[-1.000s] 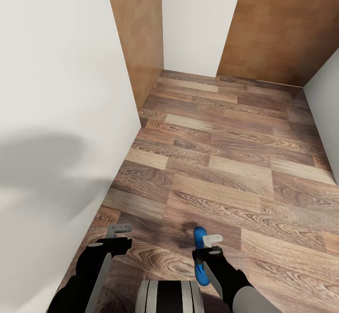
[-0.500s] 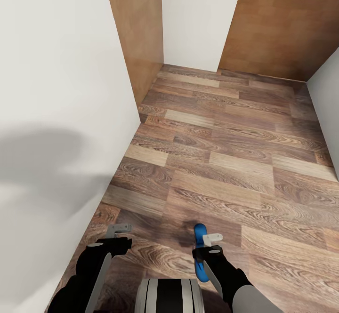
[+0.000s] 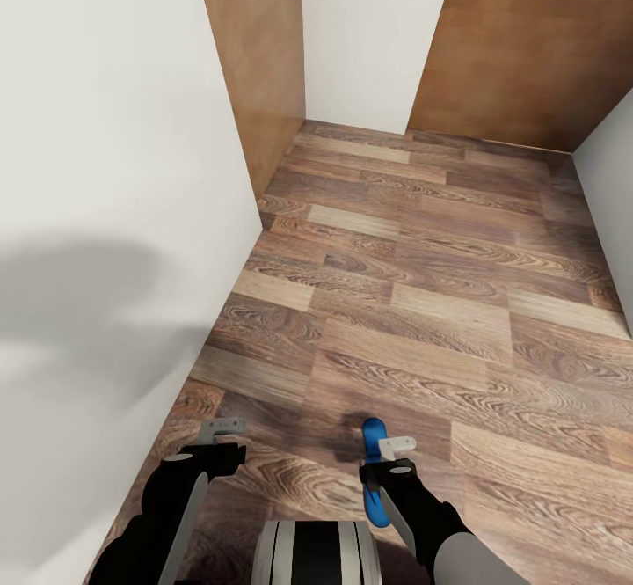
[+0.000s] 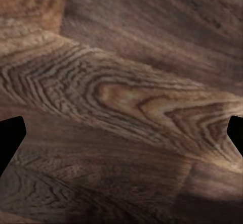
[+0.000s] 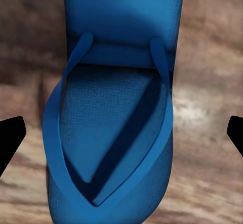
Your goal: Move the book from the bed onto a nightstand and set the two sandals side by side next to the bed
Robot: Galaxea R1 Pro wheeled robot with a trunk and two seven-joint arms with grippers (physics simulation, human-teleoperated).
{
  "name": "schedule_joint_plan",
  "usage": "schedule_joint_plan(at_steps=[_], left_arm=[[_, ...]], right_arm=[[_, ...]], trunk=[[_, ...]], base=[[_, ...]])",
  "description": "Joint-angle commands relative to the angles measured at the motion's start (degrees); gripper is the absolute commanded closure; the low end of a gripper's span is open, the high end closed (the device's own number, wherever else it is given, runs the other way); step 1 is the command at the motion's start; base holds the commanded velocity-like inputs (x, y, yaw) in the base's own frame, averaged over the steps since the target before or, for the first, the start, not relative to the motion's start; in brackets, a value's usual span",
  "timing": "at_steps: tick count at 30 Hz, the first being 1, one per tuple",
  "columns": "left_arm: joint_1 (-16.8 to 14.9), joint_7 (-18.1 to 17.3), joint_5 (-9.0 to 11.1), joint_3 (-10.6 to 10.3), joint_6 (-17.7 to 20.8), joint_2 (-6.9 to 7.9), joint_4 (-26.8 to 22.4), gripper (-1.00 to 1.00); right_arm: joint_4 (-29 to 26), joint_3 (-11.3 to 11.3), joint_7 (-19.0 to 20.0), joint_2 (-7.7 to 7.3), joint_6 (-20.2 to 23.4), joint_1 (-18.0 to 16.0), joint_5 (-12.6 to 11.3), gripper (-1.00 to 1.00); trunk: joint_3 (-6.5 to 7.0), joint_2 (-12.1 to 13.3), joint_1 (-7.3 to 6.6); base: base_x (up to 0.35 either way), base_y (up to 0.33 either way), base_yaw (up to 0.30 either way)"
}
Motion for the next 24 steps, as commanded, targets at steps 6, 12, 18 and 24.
schedule_joint_plan(at_steps=[6, 12, 18, 24], left_arm=[[-0.02, 0.35, 0.24, -0.04, -0.11, 0.01, -0.05, -1.00], [-0.02, 0.35, 0.19, -0.04, -0.20, 0.01, -0.05, -1.00], [-0.02, 0.35, 0.17, -0.04, -0.25, 0.01, -0.05, -1.00], [-0.02, 0.35, 0.17, -0.04, -0.26, 0.01, -0.05, -1.00]], right_arm=[[-0.10, 0.39, -0.39, -0.04, 0.45, -0.01, 0.00, -1.00], [-0.10, 0.39, -0.41, -0.04, 0.46, -0.01, -0.01, -1.00], [-0.08, 0.38, -0.42, -0.04, 0.45, -0.01, -0.01, -1.00], [-0.07, 0.36, -0.42, -0.08, 0.46, -0.01, -0.01, -1.00]], trunk=[[-0.03, -0.01, -0.01], [-0.92, -0.07, 0.09], [-0.92, -0.07, 0.09], [-0.92, -0.07, 0.09]], base=[[0.000, 0.000, 0.000], [0.000, 0.000, 0.000], [0.000, 0.000, 0.000], [0.000, 0.000, 0.000]])
